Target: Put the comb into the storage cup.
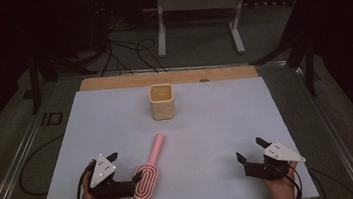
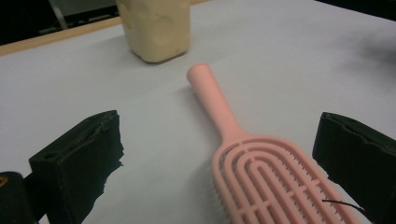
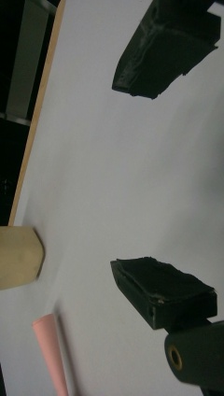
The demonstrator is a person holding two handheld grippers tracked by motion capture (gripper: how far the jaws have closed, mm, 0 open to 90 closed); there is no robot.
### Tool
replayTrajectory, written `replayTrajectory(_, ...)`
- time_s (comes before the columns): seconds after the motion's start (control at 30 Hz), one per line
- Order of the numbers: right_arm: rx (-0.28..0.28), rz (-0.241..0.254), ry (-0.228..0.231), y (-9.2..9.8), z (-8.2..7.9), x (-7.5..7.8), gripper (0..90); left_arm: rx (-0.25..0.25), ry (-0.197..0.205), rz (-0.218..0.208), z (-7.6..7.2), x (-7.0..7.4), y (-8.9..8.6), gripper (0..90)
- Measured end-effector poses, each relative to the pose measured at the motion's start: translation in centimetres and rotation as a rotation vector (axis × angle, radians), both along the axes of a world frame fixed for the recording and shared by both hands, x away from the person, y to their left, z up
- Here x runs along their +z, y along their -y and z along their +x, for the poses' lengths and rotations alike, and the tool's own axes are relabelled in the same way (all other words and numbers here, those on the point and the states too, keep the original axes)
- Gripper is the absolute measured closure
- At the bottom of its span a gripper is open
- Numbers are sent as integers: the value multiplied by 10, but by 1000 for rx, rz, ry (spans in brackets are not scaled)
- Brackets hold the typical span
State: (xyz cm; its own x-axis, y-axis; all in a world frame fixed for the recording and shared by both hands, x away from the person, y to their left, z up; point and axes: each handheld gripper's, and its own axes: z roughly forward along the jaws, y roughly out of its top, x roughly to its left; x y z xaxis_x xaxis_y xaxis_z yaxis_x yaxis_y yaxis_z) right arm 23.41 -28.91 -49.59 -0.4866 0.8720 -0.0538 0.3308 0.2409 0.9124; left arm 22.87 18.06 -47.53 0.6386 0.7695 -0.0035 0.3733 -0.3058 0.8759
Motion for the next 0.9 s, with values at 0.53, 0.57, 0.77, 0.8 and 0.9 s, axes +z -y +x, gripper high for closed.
replayTrajectory(0.53,2,-6,-3,0,0,-1,127,-73,-56,-13,1,-7,26,38)
replayTrajectory(0.57,3,-7,-5,0,0,-1,127,-73,-56,-13,1,-7,26,43)
replayTrajectory(0.77,4,-6,-5,-1,0,-1,128,-91,-77,-13,0,-8,34,68)
replayTrajectory(0.8,4,-6,-5,-1,0,-1,128,-91,-77,-13,0,-8,34,73)
replayTrajectory(0.9,4,-7,-6,-1,0,-1,128,-107,-101,-3,0,-11,41,108)
